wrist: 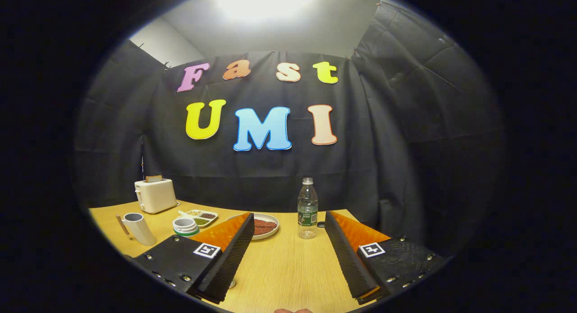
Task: Take the bottle from table, then pour the juice into the cup, finally place the bottle on the coaster
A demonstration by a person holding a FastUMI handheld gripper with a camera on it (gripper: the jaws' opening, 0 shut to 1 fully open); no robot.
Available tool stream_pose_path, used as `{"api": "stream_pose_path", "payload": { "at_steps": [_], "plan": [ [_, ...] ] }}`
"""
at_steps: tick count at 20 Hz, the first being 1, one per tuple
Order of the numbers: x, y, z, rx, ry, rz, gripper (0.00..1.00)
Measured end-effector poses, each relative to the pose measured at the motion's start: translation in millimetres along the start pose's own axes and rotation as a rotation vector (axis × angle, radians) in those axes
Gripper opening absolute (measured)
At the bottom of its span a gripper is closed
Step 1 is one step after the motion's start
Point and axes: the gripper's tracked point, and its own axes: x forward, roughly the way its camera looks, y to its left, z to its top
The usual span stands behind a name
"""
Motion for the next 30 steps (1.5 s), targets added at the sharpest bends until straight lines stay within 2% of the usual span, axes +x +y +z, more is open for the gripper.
{"api": "stream_pose_path", "payload": {
  "at_steps": [15, 22, 30],
  "plan": [
    [-27.2, 31.6, -9.3, -0.039, 0.032, 0.036, 0.96],
    [-31.5, 62.0, -38.3, 0.02, 0.069, 0.107, 0.96],
    [-38.4, 111.2, -70.2, 0.003, 0.089, 0.138, 0.96]
  ]
}}
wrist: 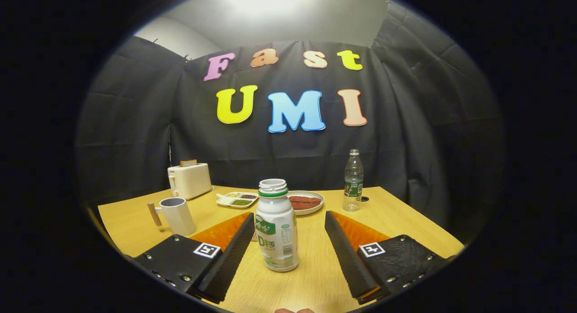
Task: Take the bottle from table, then pour the juice into the cup, finally place the bottle on the coaster
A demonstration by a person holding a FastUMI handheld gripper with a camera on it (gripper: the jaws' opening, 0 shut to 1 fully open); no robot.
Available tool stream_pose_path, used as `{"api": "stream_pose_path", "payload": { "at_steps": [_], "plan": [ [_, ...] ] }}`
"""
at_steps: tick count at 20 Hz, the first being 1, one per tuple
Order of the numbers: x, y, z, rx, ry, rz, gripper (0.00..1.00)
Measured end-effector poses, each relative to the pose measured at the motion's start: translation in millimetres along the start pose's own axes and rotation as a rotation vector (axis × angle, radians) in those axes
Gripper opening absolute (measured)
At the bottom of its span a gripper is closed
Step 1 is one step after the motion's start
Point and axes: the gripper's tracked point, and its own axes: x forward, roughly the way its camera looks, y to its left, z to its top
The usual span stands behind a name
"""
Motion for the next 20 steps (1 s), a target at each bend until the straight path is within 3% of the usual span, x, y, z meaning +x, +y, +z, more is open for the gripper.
{"api": "stream_pose_path", "payload": {
  "at_steps": [4, 12, 20],
  "plan": [
    [16.9, 16.4, -9.0, 0.0, 0.01, -0.01, 0.96],
    [51.6, 11.8, -26.3, 0.018, 0.025, -0.103, 0.96],
    [78.7, 0.6, -32.7, 0.034, 0.037, -0.137, 0.97]
  ]
}}
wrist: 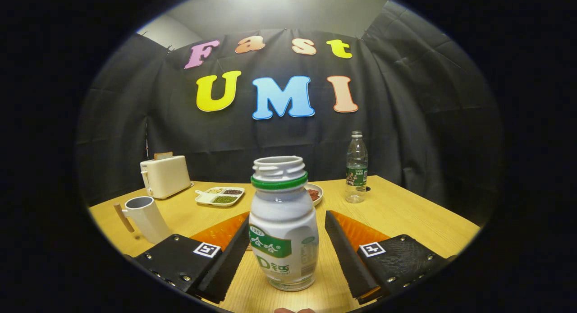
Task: Take the bottle from table, then pour the juice into the cup, finally place the bottle on the coaster
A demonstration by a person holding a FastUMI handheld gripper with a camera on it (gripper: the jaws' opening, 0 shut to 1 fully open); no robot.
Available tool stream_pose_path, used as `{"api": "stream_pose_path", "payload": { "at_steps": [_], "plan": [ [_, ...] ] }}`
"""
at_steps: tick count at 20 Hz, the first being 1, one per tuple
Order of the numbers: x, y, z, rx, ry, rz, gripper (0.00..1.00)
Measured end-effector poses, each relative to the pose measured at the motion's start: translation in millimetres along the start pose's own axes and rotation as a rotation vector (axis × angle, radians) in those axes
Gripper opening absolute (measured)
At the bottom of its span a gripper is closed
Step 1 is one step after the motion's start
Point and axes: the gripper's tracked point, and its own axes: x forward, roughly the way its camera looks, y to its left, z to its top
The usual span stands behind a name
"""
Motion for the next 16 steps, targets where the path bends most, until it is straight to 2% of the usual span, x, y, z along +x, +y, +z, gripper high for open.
{"api": "stream_pose_path", "payload": {
  "at_steps": [9, 11, 12, 13, 16],
  "plan": [
    [9.2, -0.4, -7.1, -0.005, 0.003, -0.001, 0.96],
    [12.2, -2.5, -10.5, -0.006, 0.021, -0.006, 0.88],
    [12.4, -3.2, -10.4, -0.009, 0.021, -0.011, 0.79],
    [12.3, -3.8, -10.7, -0.018, 0.025, -0.012, 0.75],
    [13.6, -3.9, -10.0, -0.021, 0.033, -0.011, 0.73]
  ]
}}
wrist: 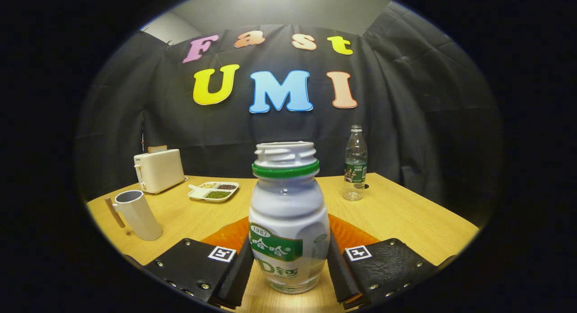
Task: Take the bottle from table, then pour the juice into the cup, finally place the bottle on the coaster
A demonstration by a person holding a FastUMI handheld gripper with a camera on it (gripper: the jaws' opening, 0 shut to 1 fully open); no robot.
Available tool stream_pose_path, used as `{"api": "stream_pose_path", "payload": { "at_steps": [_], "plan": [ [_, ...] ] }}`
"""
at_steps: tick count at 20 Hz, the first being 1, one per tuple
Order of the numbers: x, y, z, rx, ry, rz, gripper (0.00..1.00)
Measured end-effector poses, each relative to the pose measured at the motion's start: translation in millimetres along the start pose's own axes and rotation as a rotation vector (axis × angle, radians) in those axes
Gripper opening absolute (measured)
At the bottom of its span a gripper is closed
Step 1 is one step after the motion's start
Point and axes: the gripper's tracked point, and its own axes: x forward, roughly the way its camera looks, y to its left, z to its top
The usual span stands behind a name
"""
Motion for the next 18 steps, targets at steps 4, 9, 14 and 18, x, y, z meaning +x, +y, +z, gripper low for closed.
{"api": "stream_pose_path", "payload": {
  "at_steps": [4, 9, 14, 18],
  "plan": [
    [2.7, 2.2, 3.4, -0.009, 0.013, 0.008, 0.73],
    [3.8, 9.8, 20.9, -0.09, -0.007, 0.028, 0.73],
    [4.2, 26.8, 34.6, -0.154, -0.019, 0.057, 0.73],
    [3.4, 47.8, 39.3, -0.251, -0.015, 0.099, 0.73]
  ]
}}
